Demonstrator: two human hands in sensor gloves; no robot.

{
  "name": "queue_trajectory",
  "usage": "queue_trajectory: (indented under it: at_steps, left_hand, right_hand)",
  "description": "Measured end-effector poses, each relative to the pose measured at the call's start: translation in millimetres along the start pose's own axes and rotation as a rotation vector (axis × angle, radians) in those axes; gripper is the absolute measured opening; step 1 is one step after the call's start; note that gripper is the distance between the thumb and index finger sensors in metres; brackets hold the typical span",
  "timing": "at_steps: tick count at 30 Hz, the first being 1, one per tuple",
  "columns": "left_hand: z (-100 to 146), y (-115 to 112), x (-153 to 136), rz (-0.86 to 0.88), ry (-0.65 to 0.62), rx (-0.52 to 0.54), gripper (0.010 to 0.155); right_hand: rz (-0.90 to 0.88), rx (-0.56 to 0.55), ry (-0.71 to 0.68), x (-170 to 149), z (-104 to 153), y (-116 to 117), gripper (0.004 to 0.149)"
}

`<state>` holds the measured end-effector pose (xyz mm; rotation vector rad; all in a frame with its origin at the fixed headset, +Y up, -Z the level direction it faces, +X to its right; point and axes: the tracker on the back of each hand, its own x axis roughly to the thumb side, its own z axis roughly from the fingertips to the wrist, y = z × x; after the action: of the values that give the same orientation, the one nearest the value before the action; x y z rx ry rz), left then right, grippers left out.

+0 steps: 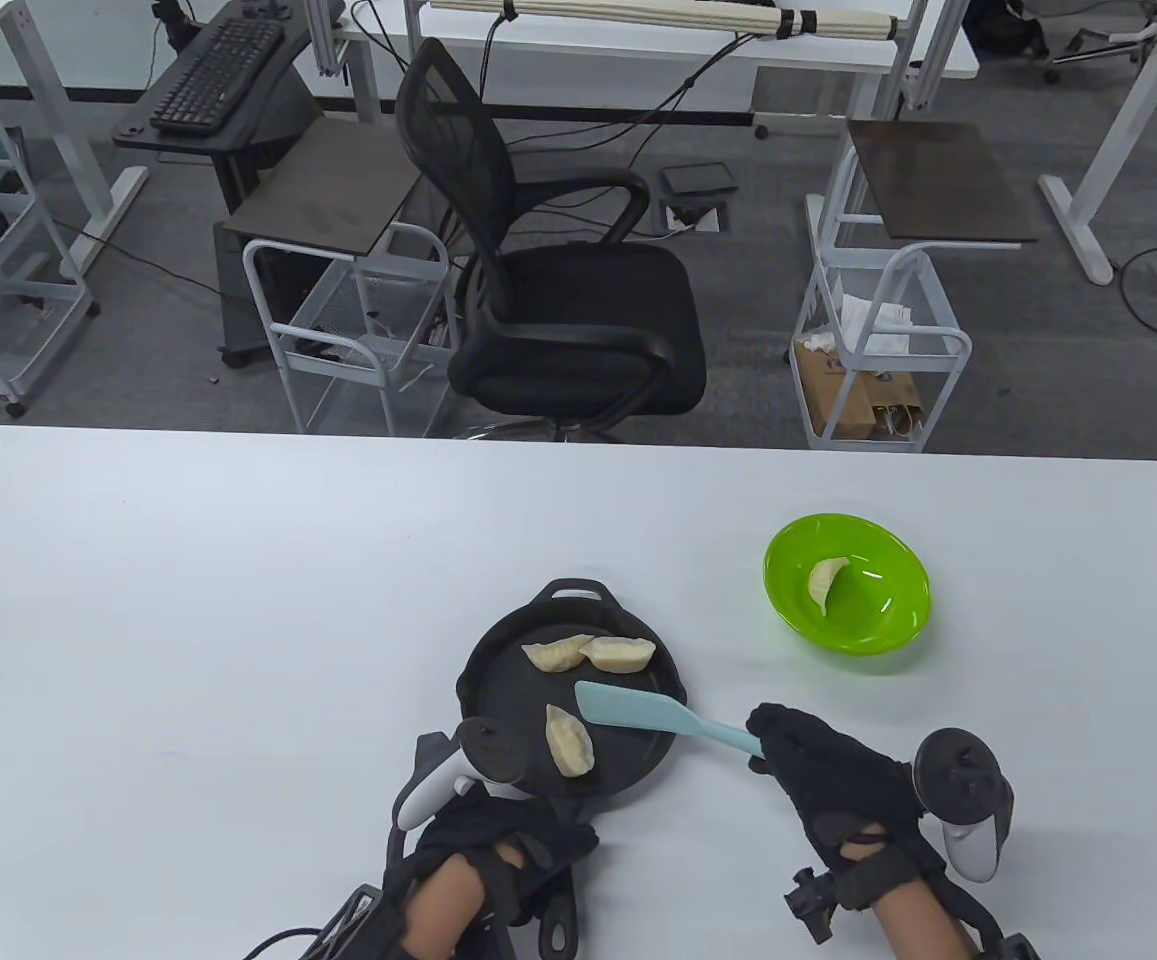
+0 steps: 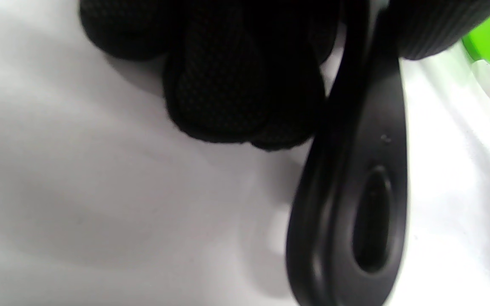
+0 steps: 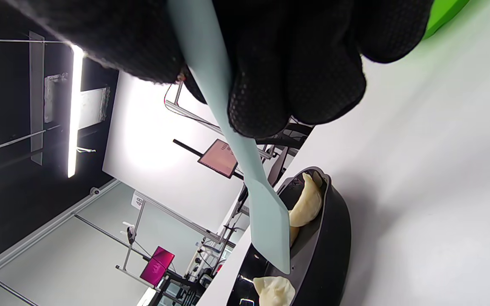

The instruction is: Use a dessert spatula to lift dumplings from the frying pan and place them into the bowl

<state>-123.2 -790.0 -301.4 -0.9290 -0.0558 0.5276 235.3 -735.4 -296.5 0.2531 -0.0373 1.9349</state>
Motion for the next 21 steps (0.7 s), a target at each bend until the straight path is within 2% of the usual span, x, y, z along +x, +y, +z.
queue_trajectory:
  at_steps: [12, 21]
  left_hand:
    - [0.0, 0.0, 0.0, 0.0, 0.0, 0.0, 0.065]
    - [0.0, 0.0, 0.0, 0.0, 0.0, 0.0, 0.065]
  right_hand:
    - [0.016, 0.053, -0.008, -1.4, -1.5, 5.6, 0.045]
    - [-0.014, 0.134, 0.009, -6.7, -4.3, 12.6, 0.044]
